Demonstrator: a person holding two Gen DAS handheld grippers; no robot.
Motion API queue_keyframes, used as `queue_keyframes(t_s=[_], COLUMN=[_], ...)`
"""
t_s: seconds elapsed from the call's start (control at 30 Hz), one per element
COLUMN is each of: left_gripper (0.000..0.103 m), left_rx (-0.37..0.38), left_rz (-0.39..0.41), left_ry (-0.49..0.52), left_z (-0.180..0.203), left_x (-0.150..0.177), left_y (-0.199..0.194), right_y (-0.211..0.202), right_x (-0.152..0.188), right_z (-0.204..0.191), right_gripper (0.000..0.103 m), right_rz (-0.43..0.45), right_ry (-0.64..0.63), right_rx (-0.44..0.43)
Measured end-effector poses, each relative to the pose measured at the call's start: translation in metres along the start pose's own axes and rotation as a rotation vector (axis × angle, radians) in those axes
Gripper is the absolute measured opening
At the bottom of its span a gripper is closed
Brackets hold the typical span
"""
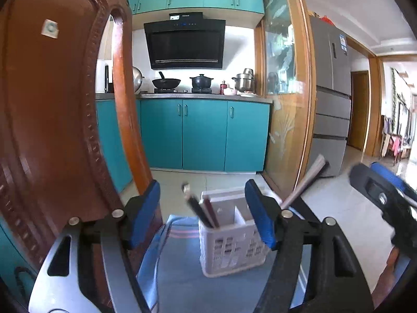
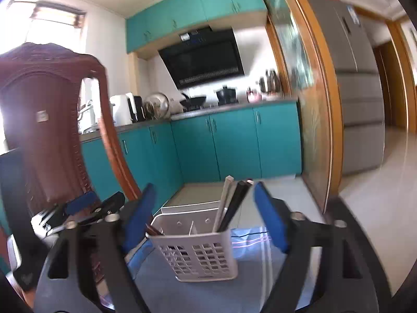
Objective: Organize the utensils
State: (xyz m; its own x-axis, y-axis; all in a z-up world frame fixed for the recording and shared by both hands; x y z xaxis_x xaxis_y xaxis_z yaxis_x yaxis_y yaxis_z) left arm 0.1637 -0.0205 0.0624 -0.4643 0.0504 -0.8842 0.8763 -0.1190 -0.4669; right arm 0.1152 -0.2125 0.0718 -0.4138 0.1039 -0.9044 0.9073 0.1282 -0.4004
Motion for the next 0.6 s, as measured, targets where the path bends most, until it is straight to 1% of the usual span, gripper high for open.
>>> queue_keyframes(t_s=[0.03, 0.07, 0.13, 0.2, 0.23, 0.3, 0.37, 0.43, 0.53, 0.6], left_gripper=[0.077, 0.082, 0.087, 0.091, 0.096, 0.099, 0.099, 0.099, 0.099, 0.099], left_rx=[-0.005, -0.022, -0.081, -0.119, -0.129, -0.14, -0.15, -0.156, -0.149, -0.135], left_rz=[0.0, -0.004, -0.034, -0.097, -0.115, -0.125, -0.122, -0.103, -0.047, -0.039], left_ry=[0.008, 0.024, 0.057, 0.085, 0.081, 0.058, 0.042, 0.042, 0.041, 0.045], left_z=[-0.001, -0.003, -0.007, -0.01, -0.012, -0.018, -0.02, -0.02, -0.02, -0.018], left_x=[0.008, 0.024, 0.054, 0.083, 0.091, 0.104, 0.111, 0.11, 0.106, 0.105], left_y=[-0.004, -0.01, -0.015, -0.017, -0.019, -0.028, -0.038, -0.05, -0.067, -0.069], right_y=[-0.006, -0.012, -0.013, -0.015, -0.016, -0.024, -0.03, -0.035, -0.038, -0.042], right_x=[0.009, 0.027, 0.055, 0.087, 0.101, 0.117, 0.12, 0.121, 0.122, 0.123], right_z=[0.001, 0.002, 0.005, 0.008, 0.009, 0.011, 0.009, 0.007, 0.006, 0.005], right_gripper=[0.094, 0.099, 0.1, 0.1, 0.1, 0.1, 0.1, 0.1, 0.1, 0.1], right_rz=[0.005, -0.001, -0.053, -0.136, -0.177, -0.198, -0.185, -0.174, -0.164, -0.144], right_ry=[-0.022, -0.052, -0.08, -0.088, -0.09, -0.092, -0.099, -0.107, -0.088, -0.079], right_rx=[0.023, 0.06, 0.112, 0.147, 0.16, 0.178, 0.185, 0.184, 0.175, 0.172])
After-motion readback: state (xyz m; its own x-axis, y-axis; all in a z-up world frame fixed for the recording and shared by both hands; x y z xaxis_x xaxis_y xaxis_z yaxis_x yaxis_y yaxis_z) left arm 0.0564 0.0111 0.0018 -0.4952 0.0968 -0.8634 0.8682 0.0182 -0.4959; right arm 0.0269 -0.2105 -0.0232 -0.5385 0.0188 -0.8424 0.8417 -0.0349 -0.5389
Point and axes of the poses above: each gripper's, at about its wrist camera, not at the fingertips, and y roughly the way its jaws point, z to its right, x to its underside, the point moved 9 cm from there along y, roughly the way its jaws point, and after that the axes turned 14 degrees about -z, right-handed, at the moved point
